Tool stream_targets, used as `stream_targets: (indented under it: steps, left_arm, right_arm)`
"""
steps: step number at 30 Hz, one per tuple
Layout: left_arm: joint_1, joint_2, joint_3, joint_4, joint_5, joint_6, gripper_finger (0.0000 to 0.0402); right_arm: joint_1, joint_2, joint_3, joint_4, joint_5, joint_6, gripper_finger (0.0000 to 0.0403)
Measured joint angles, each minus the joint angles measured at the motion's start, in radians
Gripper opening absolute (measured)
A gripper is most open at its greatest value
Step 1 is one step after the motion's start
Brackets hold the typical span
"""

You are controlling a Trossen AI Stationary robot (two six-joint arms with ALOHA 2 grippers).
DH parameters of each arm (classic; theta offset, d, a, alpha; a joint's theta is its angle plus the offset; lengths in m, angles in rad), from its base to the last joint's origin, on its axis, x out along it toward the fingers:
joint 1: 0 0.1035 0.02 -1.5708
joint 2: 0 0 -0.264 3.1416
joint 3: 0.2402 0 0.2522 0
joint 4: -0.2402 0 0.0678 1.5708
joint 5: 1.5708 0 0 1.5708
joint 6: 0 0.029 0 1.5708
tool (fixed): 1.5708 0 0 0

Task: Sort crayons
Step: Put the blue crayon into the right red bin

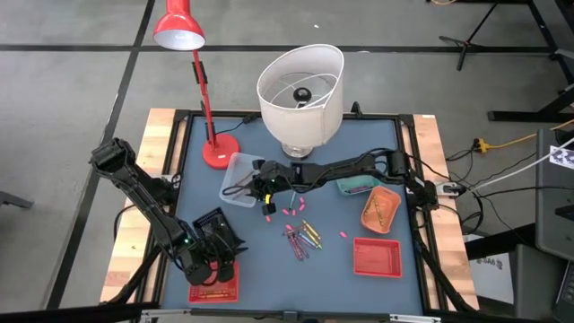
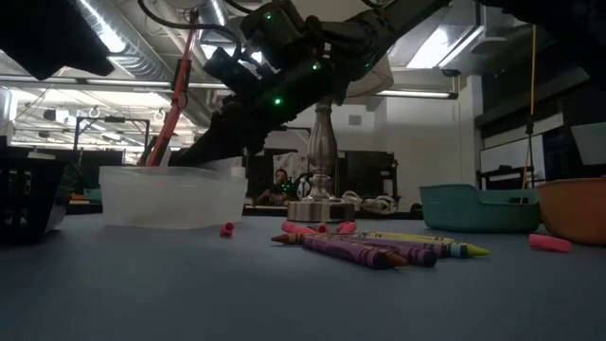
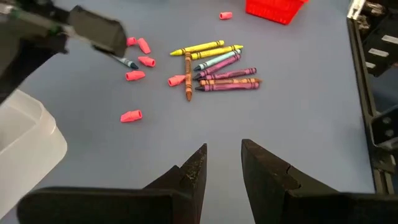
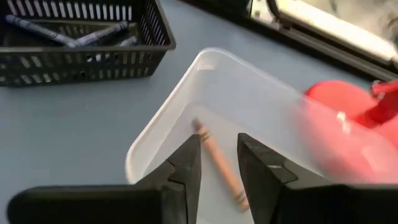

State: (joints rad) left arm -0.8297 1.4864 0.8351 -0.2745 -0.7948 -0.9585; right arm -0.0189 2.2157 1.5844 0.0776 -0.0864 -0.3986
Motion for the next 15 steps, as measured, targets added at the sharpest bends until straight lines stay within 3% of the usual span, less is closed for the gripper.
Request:
stream_targets:
  steps: [10,15]
  left_arm:
    - [0.107,0.000,0.000,0.067,0.019,0.010,0.0085]
    - [0.176,0.000,0.000,0.140,0.087,0.119,0.0085]
  right_arm:
    - [0.007,-0.152,0.000,-0.250,-0.020,0.060,0.0103]
    - [0.036,-0.224,0.000,-0.357,-0.010,0.061,0.0104]
